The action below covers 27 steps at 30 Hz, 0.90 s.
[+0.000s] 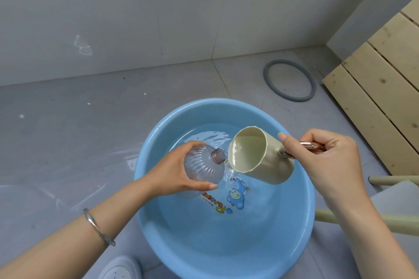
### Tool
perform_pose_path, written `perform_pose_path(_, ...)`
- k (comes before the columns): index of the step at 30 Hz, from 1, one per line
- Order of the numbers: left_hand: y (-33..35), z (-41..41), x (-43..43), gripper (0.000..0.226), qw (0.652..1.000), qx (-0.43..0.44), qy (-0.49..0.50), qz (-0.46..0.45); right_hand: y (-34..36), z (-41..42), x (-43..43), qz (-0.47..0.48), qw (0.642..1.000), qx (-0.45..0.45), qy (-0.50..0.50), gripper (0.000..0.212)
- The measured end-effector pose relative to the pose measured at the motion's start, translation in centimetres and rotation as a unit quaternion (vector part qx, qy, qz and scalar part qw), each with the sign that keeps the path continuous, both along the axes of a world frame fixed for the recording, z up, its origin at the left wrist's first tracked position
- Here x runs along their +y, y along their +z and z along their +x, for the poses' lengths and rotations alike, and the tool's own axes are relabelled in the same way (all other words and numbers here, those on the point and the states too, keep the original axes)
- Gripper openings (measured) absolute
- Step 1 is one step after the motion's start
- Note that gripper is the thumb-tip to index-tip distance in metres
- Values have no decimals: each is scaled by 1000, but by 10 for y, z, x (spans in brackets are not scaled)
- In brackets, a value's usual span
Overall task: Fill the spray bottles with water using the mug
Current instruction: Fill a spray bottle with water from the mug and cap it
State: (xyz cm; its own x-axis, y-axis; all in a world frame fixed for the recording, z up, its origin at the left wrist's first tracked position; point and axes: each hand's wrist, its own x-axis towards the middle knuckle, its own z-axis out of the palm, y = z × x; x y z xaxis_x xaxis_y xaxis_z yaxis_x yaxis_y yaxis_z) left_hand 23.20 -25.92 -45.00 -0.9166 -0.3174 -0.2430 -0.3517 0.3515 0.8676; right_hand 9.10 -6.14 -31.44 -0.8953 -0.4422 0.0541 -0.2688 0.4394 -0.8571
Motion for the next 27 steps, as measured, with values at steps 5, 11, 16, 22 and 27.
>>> perform_pose_path(5, 1, -1, 2, 90, 1000, -7, 9, -2, 2, 2, -1, 12, 1000, 11, 6, 41)
perform_pose_path(11, -1, 0, 2, 86, 1000, -12, 8, 2, 4, 2, -4, 19, 999, 25, 12, 41)
perform_pose_path(16, 0, 1, 4, 85, 1000, -21, 10, 0, 6, 3, -3, 30, 999, 38, 17, 42)
perform_pose_path(22, 1, -1, 5, 89, 1000, -24, 5, 17, 6, 3, -4, 28, 998, 55, 21, 42)
perform_pose_path(27, 0, 0, 6, 88, 1000, -22, 6, 20, 7, 4, -6, 25, 997, 68, 23, 42)
